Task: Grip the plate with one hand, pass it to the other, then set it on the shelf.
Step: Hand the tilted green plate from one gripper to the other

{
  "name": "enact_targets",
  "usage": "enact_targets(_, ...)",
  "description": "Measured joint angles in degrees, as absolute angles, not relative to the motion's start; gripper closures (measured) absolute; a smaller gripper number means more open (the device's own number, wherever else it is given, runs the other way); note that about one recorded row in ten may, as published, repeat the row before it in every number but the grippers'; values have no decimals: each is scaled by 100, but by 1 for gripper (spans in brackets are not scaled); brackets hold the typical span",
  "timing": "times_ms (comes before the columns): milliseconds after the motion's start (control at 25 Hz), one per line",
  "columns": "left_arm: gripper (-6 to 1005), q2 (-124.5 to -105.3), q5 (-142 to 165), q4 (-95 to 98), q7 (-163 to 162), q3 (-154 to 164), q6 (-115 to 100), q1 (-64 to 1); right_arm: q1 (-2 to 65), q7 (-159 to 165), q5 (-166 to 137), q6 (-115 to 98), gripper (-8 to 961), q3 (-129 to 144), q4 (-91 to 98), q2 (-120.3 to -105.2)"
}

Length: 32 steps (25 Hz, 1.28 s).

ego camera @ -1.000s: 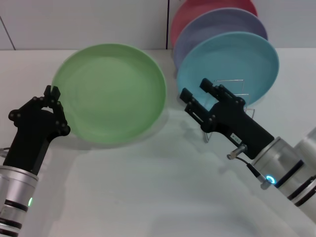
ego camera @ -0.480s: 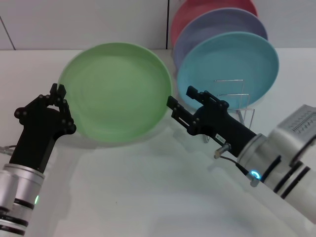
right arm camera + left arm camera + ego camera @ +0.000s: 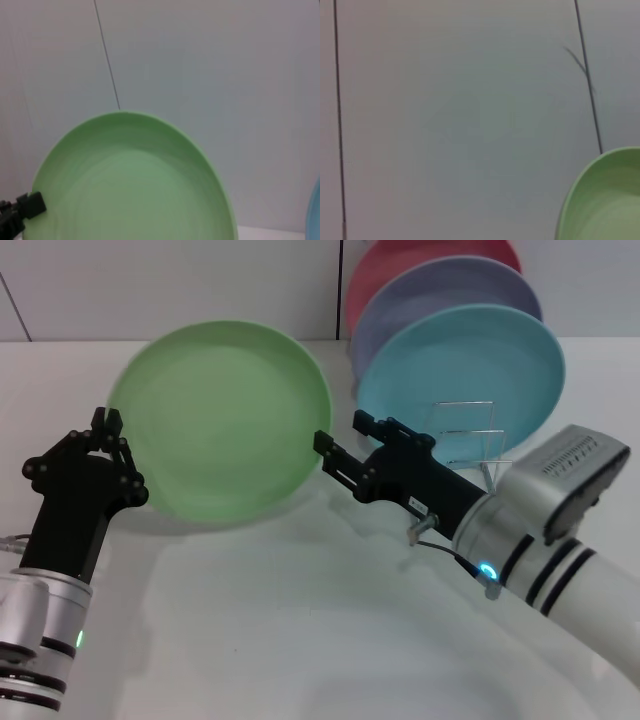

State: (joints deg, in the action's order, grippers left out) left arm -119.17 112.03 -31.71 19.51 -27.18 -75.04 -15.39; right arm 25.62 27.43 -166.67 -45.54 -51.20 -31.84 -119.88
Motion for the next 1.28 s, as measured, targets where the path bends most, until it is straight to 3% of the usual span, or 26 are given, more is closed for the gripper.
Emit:
enact_targets(1200, 965, -11917, 10520, -3478, 2539, -2613, -7598, -1392, 3187, 3103, -16538, -3830, 416, -5126, -3252, -11988)
enact_targets(1280, 965, -11917, 10519, -3481, 2552, -2599, -7614, -1389, 3194, 3103, -16537, -3816, 458, -5126, -3253, -11988)
